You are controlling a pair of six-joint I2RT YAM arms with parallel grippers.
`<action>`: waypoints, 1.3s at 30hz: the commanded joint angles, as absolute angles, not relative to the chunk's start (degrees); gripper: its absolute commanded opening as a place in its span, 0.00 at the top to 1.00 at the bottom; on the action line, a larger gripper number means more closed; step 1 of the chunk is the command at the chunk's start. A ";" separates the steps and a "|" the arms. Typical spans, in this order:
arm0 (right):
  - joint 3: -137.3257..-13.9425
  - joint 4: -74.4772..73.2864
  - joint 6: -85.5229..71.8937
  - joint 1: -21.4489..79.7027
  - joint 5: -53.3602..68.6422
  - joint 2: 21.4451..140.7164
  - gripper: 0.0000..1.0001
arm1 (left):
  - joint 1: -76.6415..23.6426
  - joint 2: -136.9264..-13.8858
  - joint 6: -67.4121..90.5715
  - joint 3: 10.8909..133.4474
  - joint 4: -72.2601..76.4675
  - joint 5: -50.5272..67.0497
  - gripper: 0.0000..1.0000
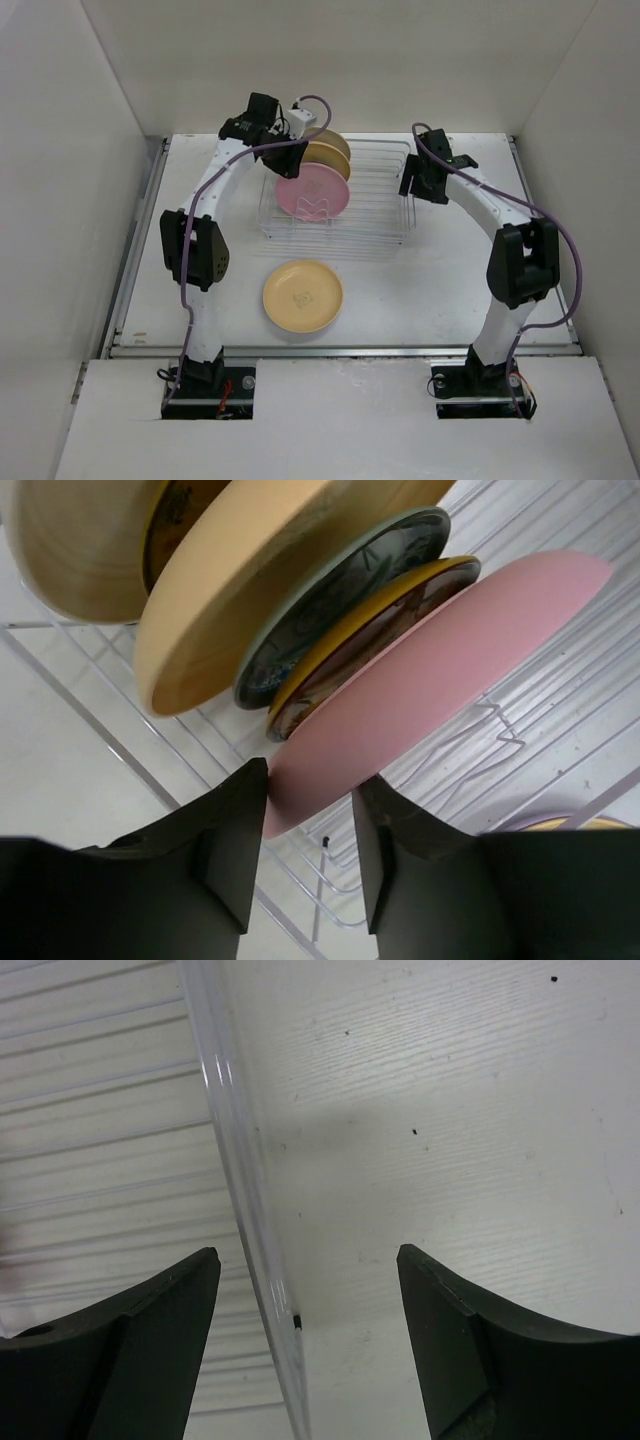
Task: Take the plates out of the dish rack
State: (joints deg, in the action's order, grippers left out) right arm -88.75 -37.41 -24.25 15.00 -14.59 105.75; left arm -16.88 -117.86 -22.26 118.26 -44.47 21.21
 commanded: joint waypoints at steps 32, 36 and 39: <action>-84.20 -30.85 -24.43 14.85 -12.39 106.26 0.86 | -13.27 -105.21 -11.67 132.17 -64.09 34.43 1.00; -83.58 -30.85 -24.43 14.85 -12.39 106.26 0.87 | -16.07 -108.18 -35.94 132.71 -88.14 40.17 1.00; -83.58 -30.85 -23.91 14.85 -12.39 105.74 0.87 | -18.88 -107.94 -39.10 122.41 -91.32 31.92 1.00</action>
State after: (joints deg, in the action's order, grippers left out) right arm -83.77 -32.95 -22.65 14.66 -9.41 108.29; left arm -15.94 -107.31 -27.62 129.95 -69.63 33.12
